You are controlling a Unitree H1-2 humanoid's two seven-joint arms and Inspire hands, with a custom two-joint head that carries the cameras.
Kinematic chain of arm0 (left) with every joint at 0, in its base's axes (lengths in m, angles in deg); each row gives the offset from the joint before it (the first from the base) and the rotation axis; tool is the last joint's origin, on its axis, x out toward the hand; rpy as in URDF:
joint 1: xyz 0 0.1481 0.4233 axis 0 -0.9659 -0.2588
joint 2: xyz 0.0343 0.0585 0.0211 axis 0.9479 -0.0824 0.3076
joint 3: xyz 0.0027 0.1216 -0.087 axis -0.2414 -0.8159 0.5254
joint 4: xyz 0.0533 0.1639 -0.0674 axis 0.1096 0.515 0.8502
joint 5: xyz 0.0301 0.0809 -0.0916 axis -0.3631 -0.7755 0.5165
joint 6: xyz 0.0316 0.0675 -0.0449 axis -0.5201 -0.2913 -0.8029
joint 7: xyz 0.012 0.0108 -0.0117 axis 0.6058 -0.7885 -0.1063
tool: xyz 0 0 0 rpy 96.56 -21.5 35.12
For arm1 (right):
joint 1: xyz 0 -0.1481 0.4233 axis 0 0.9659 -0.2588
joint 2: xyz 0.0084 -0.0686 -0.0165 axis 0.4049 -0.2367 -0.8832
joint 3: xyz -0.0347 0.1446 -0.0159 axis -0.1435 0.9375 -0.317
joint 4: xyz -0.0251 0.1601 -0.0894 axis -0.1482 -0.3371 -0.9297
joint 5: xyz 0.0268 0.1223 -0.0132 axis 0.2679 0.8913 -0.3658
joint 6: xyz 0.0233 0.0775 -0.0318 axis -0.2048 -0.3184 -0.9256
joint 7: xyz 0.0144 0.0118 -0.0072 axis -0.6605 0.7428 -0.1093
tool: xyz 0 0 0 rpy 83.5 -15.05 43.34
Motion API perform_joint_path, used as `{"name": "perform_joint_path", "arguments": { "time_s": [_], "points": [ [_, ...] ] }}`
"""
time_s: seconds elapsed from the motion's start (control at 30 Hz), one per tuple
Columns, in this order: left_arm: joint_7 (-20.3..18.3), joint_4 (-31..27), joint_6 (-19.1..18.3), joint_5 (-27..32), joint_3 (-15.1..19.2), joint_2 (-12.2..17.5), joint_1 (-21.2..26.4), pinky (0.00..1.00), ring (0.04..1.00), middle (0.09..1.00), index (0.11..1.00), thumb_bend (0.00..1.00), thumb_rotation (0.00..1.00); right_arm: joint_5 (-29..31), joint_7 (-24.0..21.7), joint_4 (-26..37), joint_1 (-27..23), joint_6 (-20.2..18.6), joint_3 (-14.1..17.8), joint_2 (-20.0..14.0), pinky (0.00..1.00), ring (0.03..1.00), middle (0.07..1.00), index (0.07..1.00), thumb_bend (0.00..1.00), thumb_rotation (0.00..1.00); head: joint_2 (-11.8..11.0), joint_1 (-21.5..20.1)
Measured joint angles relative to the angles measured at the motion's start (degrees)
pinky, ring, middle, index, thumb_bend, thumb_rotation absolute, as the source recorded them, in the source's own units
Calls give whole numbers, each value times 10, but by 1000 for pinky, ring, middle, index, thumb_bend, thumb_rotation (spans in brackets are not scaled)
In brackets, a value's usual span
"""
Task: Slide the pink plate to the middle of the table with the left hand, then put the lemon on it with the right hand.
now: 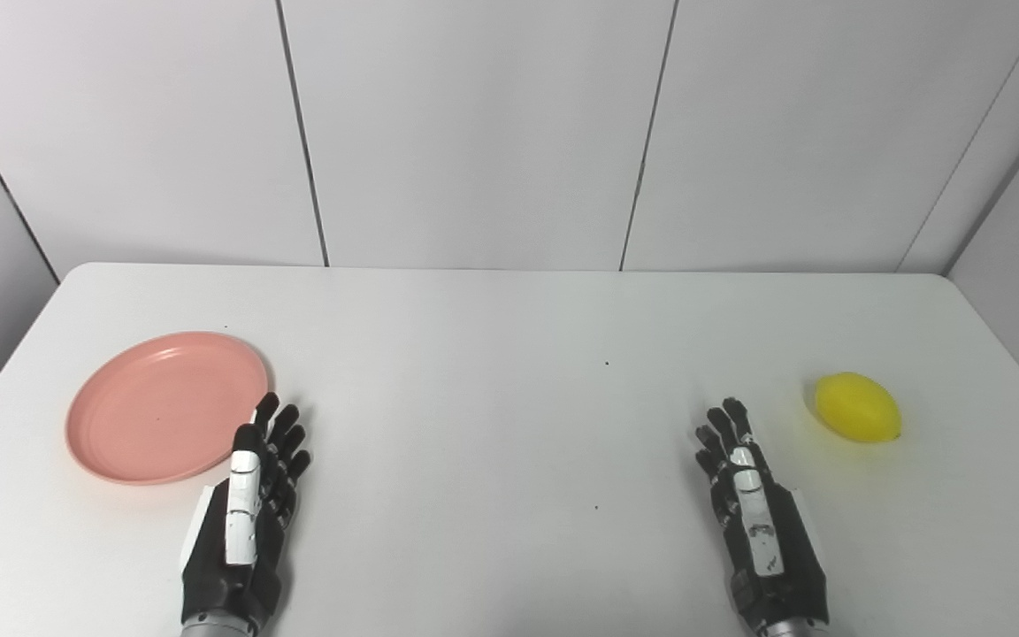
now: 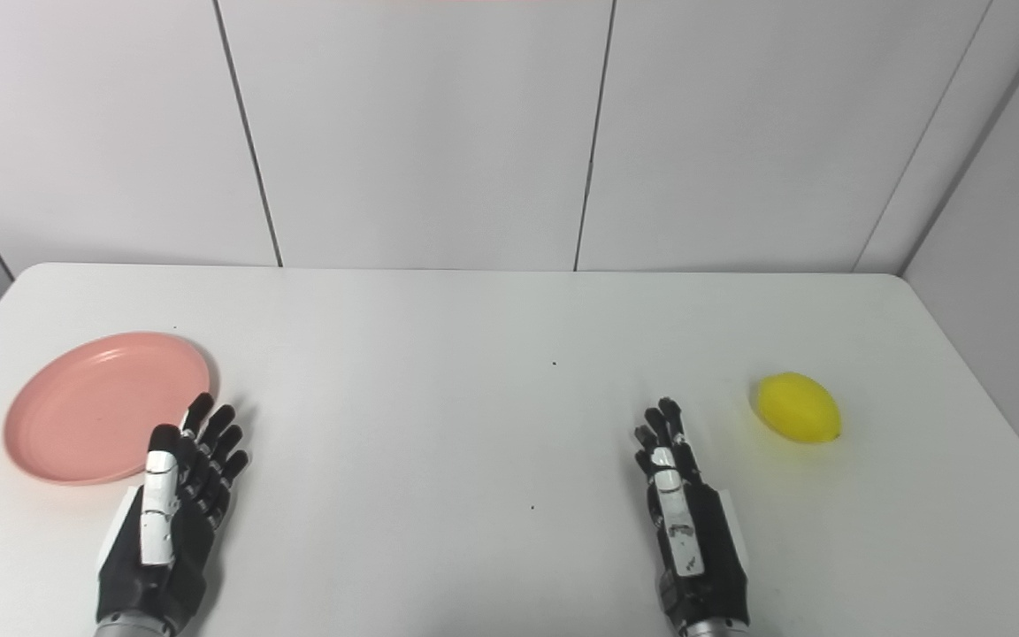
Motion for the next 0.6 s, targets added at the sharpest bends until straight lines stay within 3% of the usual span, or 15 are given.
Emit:
{"name": "perform_joint_path", "arguments": {
  "time_s": [0.6],
  "points": [
    [0, 0, 0, 0, 0, 0, 0, 1000, 1000, 992, 1000, 678, 1000, 0, 1, 5, 4, -6, 0, 1, 1000, 971, 978, 988, 763, 845, -14, 0]
  ]
}}
